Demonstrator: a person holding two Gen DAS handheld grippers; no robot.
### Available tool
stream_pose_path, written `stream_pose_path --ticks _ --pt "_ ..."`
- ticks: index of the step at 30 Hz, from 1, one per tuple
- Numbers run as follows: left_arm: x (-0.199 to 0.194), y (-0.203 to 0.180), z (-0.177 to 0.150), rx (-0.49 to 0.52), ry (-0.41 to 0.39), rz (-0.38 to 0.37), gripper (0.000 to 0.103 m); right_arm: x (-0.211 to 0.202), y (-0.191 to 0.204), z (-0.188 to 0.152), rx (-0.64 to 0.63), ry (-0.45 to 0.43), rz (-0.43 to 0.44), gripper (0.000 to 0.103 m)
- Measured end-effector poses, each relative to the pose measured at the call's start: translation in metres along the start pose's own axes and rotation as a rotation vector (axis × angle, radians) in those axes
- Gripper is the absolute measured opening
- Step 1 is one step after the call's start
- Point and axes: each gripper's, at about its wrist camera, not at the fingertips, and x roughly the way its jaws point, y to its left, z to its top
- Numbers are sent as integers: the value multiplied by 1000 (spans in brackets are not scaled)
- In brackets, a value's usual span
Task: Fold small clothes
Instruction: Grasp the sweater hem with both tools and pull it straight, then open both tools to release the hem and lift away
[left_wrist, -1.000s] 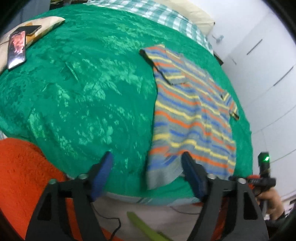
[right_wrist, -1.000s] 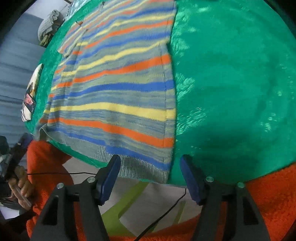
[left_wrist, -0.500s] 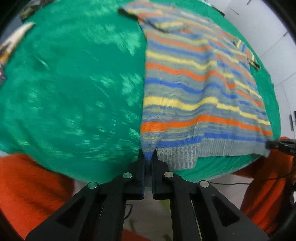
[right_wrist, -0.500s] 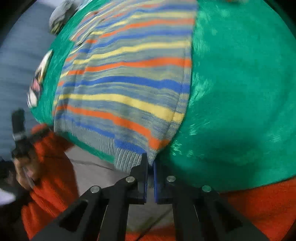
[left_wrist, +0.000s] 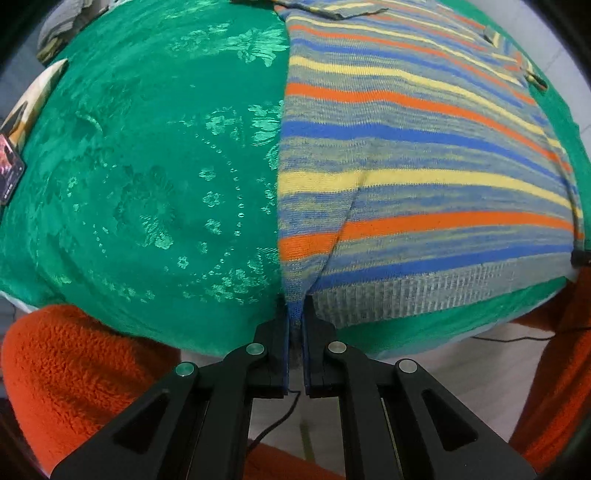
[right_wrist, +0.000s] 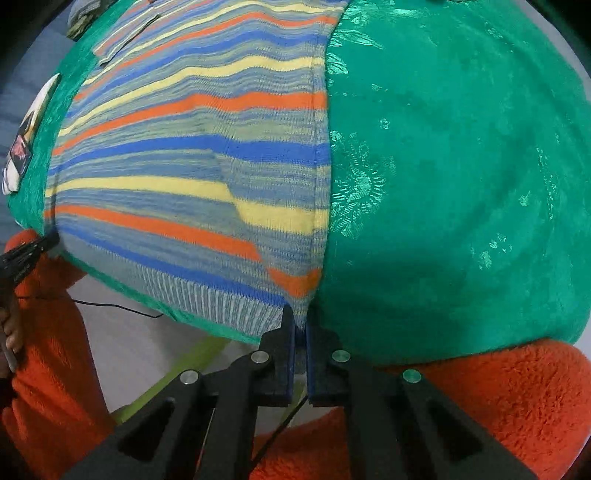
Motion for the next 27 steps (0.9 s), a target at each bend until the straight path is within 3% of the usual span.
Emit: stream_pose_path --ticks 2,4,7,8,10,12,13,15,20,24,27 --pt "6 -9 1 -2 -1 13 5 2 -3 1 11 2 1 4" --pt "6 -16 2 -7 -2 17 13 1 -3 0 40 -3 18 5" --pt "-7 -12 -8 -42 11 24 30 -8 -16 -4 96 -15 78 24" --pt "-14 -9 -10 -50 1 25 30 -17 -22 -7 117 -34 98 34" --pt "-35 0 -13 -76 -52 49 32 -36 -34 -13 132 -93 98 35" --pt "-61 7 -11 -105 -133 79 50 -63 -41 -19 133 -176 51 35" --pt "-76 6 -7 -117 -189 84 54 -80 -41 -21 115 -240 11 35" --pt "-92 -2 4 -116 -274 62 68 -104 -37 -16 84 -322 -23 36" --pt "-89 -52 38 -31 -379 19 72 -129 -10 21 46 -525 56 42" --pt "-48 -77 62 35 -350 -4 73 -101 18 52 32 -550 101 42" --pt "-23 -85 60 38 -309 26 73 -64 28 58 43 -542 66 42"
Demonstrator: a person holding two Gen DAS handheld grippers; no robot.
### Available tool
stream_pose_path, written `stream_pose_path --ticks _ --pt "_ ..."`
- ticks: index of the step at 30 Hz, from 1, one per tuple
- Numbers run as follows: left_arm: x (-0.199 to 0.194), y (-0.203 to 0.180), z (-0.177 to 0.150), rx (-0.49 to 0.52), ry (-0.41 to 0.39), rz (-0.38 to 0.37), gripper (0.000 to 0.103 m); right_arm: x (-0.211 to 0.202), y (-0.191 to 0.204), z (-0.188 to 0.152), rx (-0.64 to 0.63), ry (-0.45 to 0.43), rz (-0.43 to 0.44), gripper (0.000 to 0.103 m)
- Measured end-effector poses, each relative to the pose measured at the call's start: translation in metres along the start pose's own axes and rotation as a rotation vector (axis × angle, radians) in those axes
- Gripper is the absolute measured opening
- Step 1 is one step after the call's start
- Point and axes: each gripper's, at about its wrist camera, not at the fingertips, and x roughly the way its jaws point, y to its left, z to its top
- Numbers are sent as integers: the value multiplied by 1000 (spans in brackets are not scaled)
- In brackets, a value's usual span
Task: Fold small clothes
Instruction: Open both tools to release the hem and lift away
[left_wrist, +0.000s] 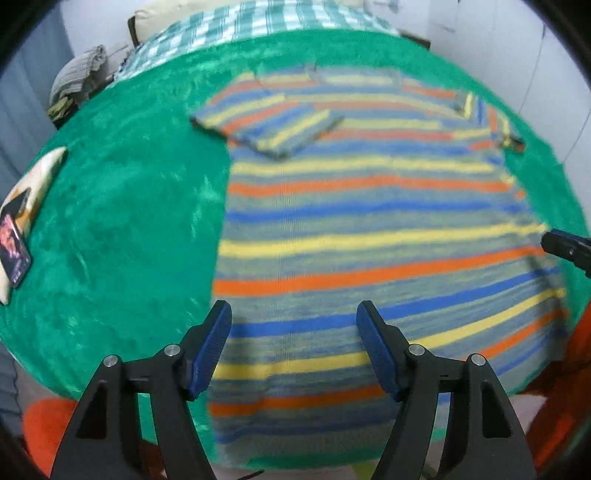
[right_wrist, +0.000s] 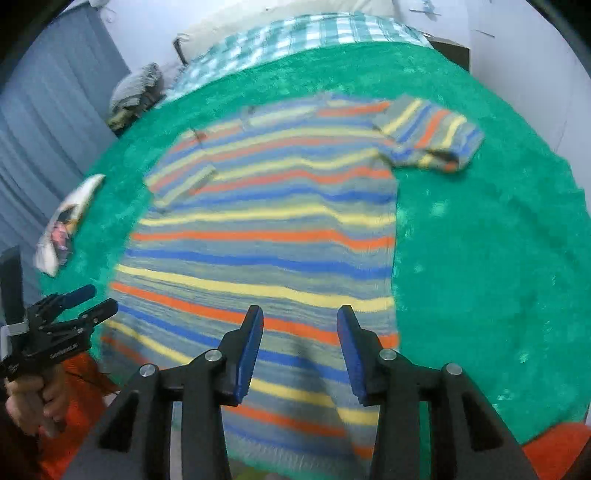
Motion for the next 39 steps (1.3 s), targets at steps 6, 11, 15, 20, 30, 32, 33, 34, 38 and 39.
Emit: stream_pose_path --ticks 6,11,15,20,30,32,33,34,38,39 --pt "18 18 -24 -72 -11 -5 99 36 -12 -34 -2 38 -44 42" --pt "22 21 -22 -95 -12 -8 103 42 -3 -35 -13 28 -70 52" --pt "23 22 -25 -88 -22 -7 103 41 6 -38 -54 18 -101 60" --pt "23 26 -26 -85 -23 -11 103 43 8 -39 -62 13 -107 62" --pt "19 32 -33 -78 -43 -35 103 42 8 -37 -70 29 -97 68" --pt "19 34 -32 -73 -14 -50 103 37 7 -34 -54 80 -88 69" --pt "18 35 -32 -73 -4 -55 103 34 6 -31 -45 107 -80 69" --pt "18 36 -32 -75 3 -59 103 25 1 -27 -24 139 -53 69" --pt "18 35 -34 -74 -7 -50 103 -12 -29 12 23 92 -9 69" --pt "18 34 -34 -76 -8 -46 103 -20 -38 33 6 64 -43 69"
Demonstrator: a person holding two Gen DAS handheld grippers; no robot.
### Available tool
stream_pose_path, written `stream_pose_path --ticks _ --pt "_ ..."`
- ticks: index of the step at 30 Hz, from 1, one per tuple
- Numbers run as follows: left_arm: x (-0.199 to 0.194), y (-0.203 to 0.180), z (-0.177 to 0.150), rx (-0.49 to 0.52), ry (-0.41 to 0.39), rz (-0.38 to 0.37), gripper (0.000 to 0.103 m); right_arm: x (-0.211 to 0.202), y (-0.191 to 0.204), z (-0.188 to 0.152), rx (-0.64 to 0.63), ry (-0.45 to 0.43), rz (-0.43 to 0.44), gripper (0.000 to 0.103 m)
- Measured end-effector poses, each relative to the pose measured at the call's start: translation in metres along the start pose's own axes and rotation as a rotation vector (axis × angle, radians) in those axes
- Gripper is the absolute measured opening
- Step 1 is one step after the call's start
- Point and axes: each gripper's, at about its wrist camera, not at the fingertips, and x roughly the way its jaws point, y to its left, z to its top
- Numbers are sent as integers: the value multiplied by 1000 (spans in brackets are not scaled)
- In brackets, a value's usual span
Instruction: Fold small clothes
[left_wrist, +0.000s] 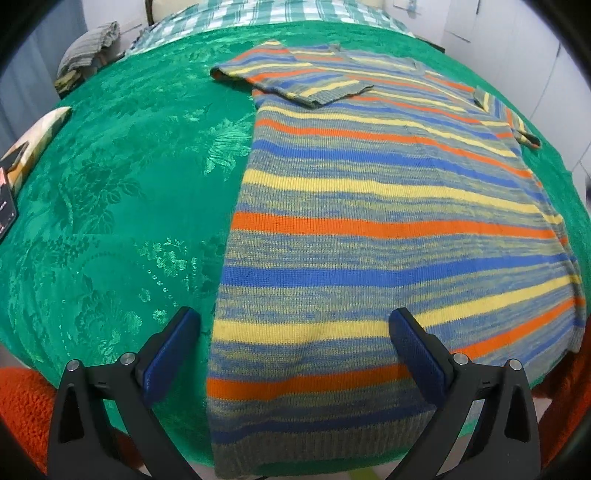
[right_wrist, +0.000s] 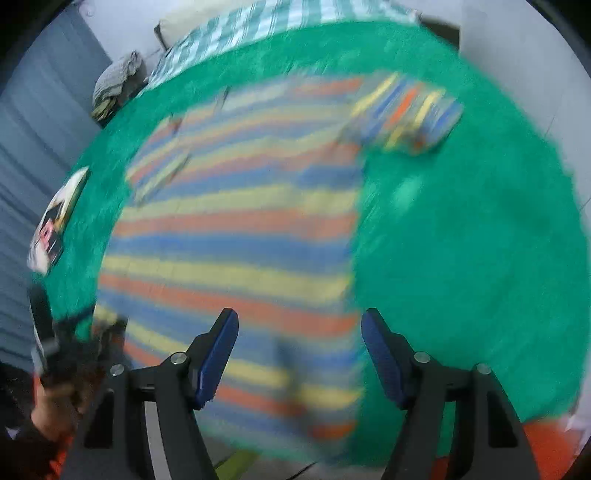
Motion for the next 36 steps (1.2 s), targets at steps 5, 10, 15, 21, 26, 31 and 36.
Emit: stream_pose_path --ticks 5,10,15,21,26,31,36 --pt "1 -1 1 -10 -9 2 103 12 -19 109 -158 -95 -171 70" --pt "1 -2 -1 -9 -28 8 103 106 -4 178 -299 -14 -216 69" --pt "1 -3 -2 -9 -28 9 103 151 -37 191 -116 6 -214 10" --pt "3 0 1 -11 -17 2 103 35 -143 127 312 -257 -70 6" --pt "3 -2 2 -27 -23 15 103 6 -226 40 550 -173 -54 12" --pt "2 0 1 -36 -34 16 103 10 -266 -3 700 -256 171 46" --pt "2 -1 0 -39 -46 25 103 29 -286 10 766 -274 230 55"
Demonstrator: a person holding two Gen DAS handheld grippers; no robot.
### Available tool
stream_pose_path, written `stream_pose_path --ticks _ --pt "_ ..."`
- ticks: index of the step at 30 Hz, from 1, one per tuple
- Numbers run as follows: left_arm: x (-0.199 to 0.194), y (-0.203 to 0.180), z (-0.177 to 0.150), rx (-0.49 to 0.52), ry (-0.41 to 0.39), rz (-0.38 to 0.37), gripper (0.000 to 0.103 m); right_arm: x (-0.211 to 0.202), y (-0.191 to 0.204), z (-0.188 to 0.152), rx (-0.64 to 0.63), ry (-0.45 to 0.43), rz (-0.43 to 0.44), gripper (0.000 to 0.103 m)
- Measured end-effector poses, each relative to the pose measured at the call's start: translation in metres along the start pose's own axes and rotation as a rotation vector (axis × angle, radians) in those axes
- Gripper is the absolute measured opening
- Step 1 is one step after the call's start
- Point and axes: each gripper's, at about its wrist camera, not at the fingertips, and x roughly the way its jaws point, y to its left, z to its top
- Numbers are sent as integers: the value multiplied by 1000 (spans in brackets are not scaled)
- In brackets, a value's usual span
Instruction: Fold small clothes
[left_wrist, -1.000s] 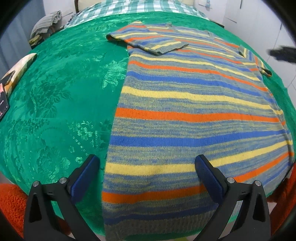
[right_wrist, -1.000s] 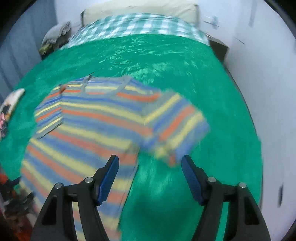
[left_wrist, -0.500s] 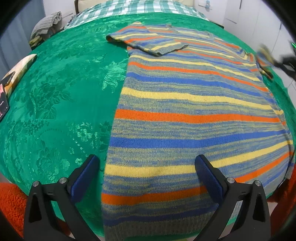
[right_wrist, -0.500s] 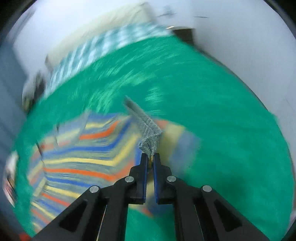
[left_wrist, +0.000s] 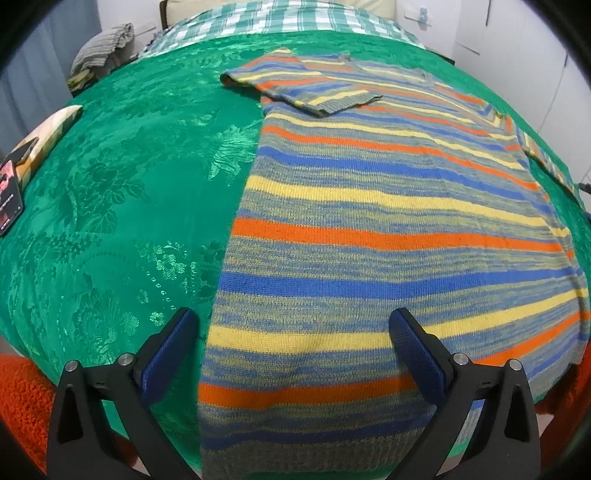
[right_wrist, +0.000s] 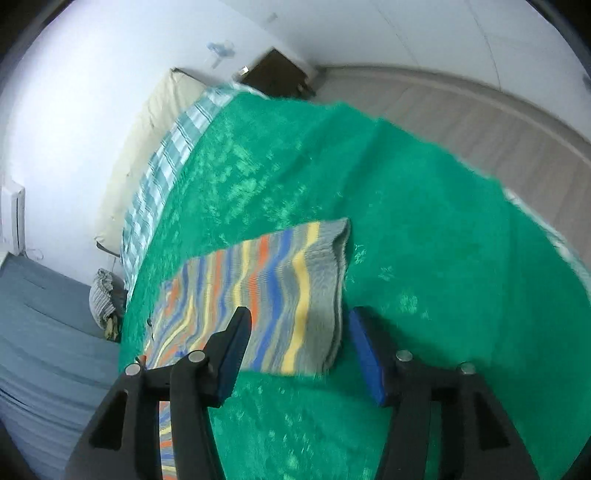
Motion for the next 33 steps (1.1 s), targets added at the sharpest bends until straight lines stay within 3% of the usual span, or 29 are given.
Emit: stream_pose_path --ticks 4,5,6,11,16,19,20,21,23,27,29,33 --pt "0 -1 -1 -1 -15 9 103 25 -7 17 55 28 52 54" --pt "0 -2 -1 1 -16 11 103 27 -7 20 65 36 56 35" --pt "0 -2 -1 1 -16 11 103 28 -8 24 62 49 50 5" --pt "0 -2 -1 1 -14 4 103 16 25 36 -238 -42 -390 2" --pt "0 -1 -1 2 -13 4 103 36 32 35 -305 -23 -468 2" --pt "0 0 -1 6 -12 2 103 32 25 39 -285 -17 -430 3" --pt "0 1 0 5 -13 3 103 28 20 42 -252 -11 -376 12" --pt "0 0 -1 4 -14 3 103 24 18 42 -220 -7 -339 28" --pt "0 0 0 2 -13 5 103 6 12 44 -151 -24 -279 43" --pt "0 -1 0 -2 -14 10 103 -11 2 35 -24 29 -203 43" --pt "0 -2 0 -1 -16 11 103 -10 -3 21 77 80 -112 43" --pt "-1 -1 -1 1 -18 8 103 -5 8 -1 99 104 -103 44"
